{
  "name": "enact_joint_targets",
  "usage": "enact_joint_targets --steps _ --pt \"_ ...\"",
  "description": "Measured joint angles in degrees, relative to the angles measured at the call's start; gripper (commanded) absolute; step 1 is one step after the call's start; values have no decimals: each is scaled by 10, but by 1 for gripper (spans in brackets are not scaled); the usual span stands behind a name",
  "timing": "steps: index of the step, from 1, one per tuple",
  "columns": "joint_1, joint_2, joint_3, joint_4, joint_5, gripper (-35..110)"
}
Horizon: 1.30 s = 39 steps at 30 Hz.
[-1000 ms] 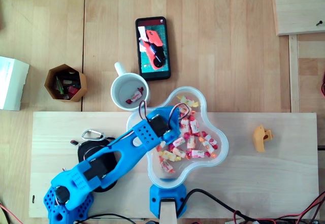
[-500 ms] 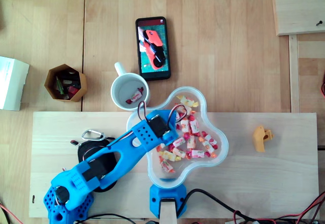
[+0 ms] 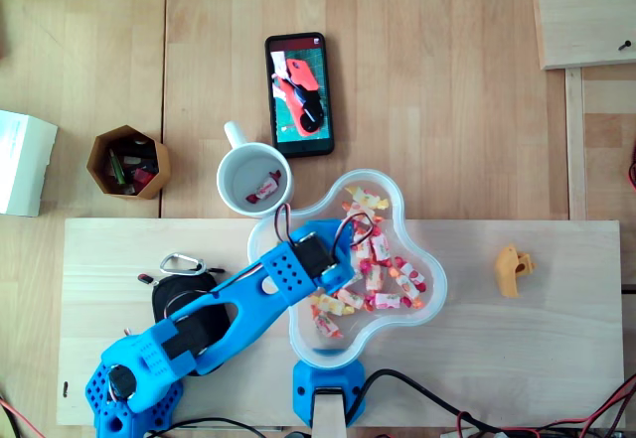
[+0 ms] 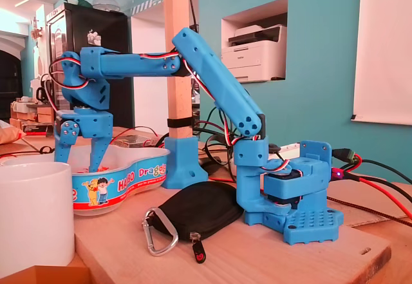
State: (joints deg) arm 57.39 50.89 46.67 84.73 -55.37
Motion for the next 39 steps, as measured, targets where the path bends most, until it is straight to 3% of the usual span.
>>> enact_joint_targets --steps 39 --pt "0 -60 -24 0 -11 19"
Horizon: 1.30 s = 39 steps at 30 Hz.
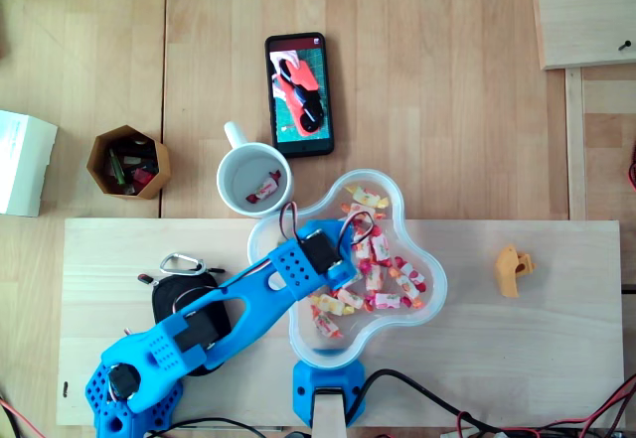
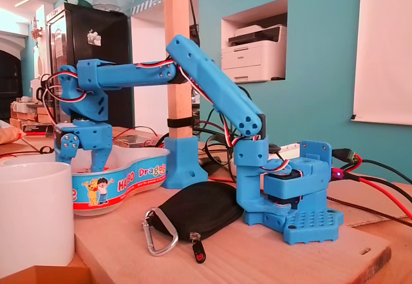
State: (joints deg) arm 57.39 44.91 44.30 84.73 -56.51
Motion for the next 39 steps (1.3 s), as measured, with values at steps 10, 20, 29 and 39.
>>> enact_joint_targets --steps 10,20,29,39 --pt "13 -10 -6 0 4 19" --pt "18 -10 -5 0 4 19" --pt "18 -13 1 -1 7 19" --pt "18 -20 -4 -4 11 19"
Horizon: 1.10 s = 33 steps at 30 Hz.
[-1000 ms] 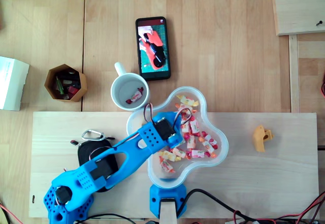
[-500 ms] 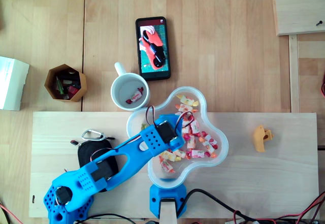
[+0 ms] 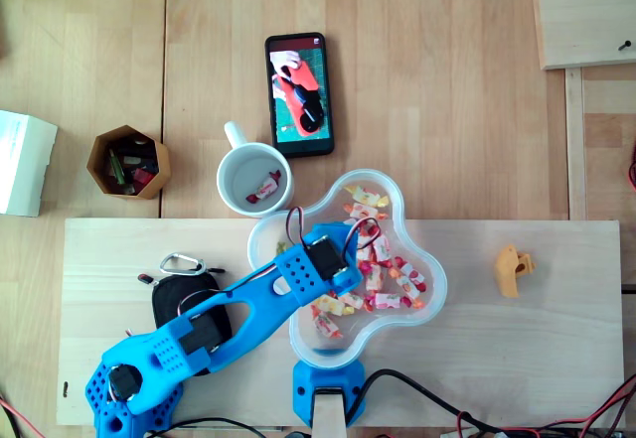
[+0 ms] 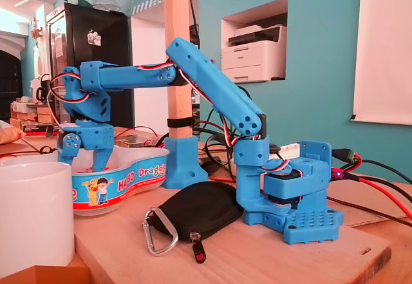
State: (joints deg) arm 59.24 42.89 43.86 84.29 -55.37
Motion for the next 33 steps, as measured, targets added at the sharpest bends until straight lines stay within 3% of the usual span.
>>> enact_joint_targets --steps 8,17,33 --pt "0 0 2 0 1 17" --pt "0 -6 4 -7 3 -4" --pt "0 -7 -1 -1 4 -3"
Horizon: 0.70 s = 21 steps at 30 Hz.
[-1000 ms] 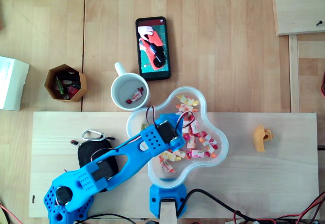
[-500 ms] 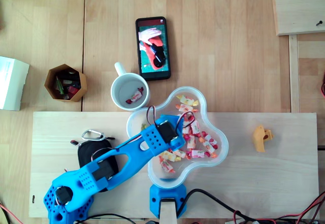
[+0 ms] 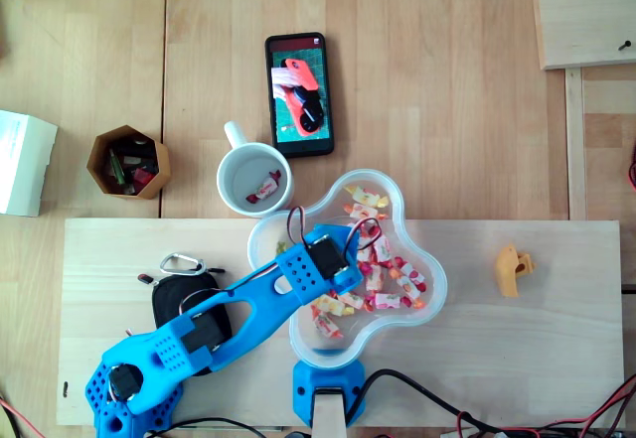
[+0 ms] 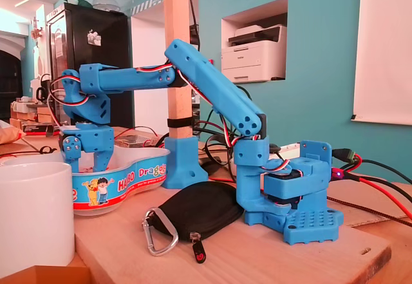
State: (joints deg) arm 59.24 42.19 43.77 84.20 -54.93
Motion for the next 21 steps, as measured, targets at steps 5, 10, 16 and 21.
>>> enact_joint_targets --steps 5,10,16,21 --pt "0 0 -15 2 0 -3" --pt "-3 4 -18 3 2 -3" --pt "-8 12 -18 3 1 -3" --pt "-10 57 -18 3 1 -3"
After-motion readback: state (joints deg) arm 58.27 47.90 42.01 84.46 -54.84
